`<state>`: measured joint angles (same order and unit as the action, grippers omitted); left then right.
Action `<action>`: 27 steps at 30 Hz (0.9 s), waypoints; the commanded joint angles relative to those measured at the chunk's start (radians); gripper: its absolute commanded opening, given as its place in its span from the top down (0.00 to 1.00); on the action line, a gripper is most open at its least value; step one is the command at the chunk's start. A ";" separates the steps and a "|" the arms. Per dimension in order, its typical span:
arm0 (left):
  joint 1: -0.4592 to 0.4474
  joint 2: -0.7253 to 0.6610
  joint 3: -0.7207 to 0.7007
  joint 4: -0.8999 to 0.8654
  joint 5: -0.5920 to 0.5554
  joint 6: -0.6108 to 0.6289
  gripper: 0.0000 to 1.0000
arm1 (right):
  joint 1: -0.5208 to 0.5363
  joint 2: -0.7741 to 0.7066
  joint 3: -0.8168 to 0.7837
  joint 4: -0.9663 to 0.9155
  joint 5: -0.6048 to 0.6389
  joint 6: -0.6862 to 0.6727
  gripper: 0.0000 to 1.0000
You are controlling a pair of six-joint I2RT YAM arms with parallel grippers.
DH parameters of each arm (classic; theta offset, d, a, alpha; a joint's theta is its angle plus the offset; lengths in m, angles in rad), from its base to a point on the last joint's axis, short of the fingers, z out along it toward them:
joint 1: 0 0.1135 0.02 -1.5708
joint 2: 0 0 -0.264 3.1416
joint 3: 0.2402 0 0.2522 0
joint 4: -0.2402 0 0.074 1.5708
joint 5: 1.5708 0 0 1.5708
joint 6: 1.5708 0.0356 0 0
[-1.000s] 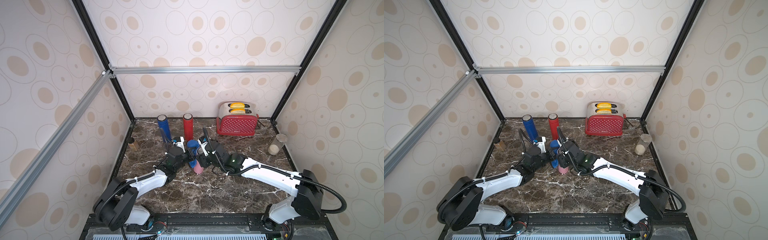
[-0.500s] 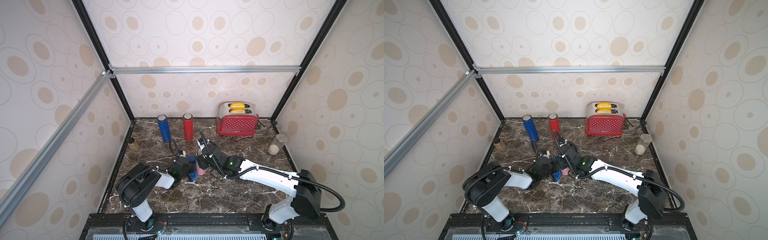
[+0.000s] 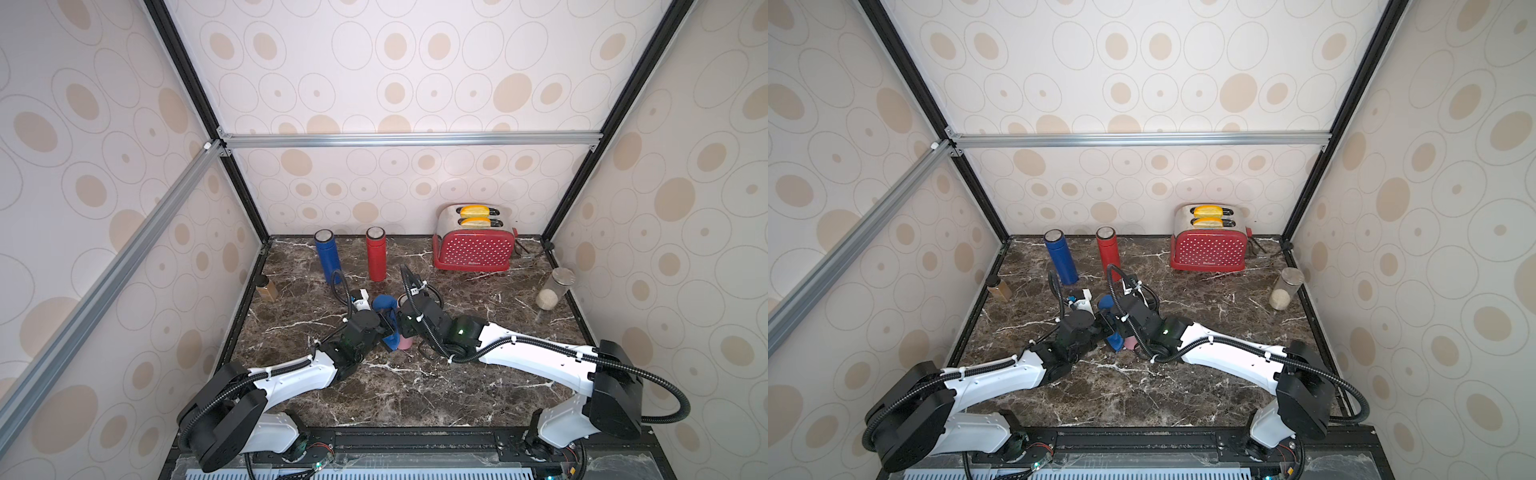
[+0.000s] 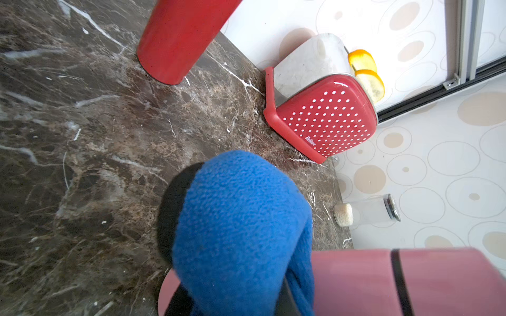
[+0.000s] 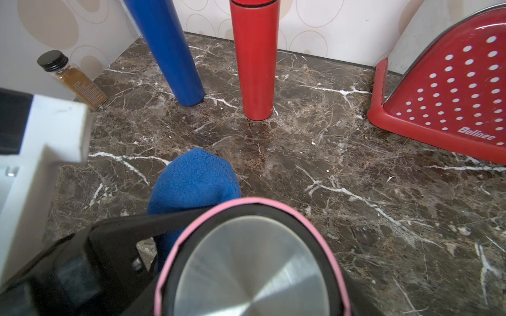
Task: Wipe the surface of the thermos
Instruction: Wipe the dirt from the surface of the thermos.
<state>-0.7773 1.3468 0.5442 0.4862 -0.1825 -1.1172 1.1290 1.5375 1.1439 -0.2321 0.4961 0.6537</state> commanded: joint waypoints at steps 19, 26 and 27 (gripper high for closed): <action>-0.076 0.062 -0.147 0.125 -0.033 0.459 1.00 | 0.048 0.122 -0.054 -0.183 -0.221 0.109 1.00; -0.076 -0.172 -0.128 -0.189 -0.084 0.833 1.00 | 0.026 0.084 -0.015 -0.202 -0.238 0.087 1.00; -0.076 -0.207 -0.139 -0.199 -0.081 0.867 1.00 | 0.019 0.078 -0.017 -0.200 -0.242 0.086 1.00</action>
<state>-0.8398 1.1992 0.3889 0.4305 -0.2512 -0.4679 1.1408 1.5555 1.1831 -0.2546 0.5011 0.6430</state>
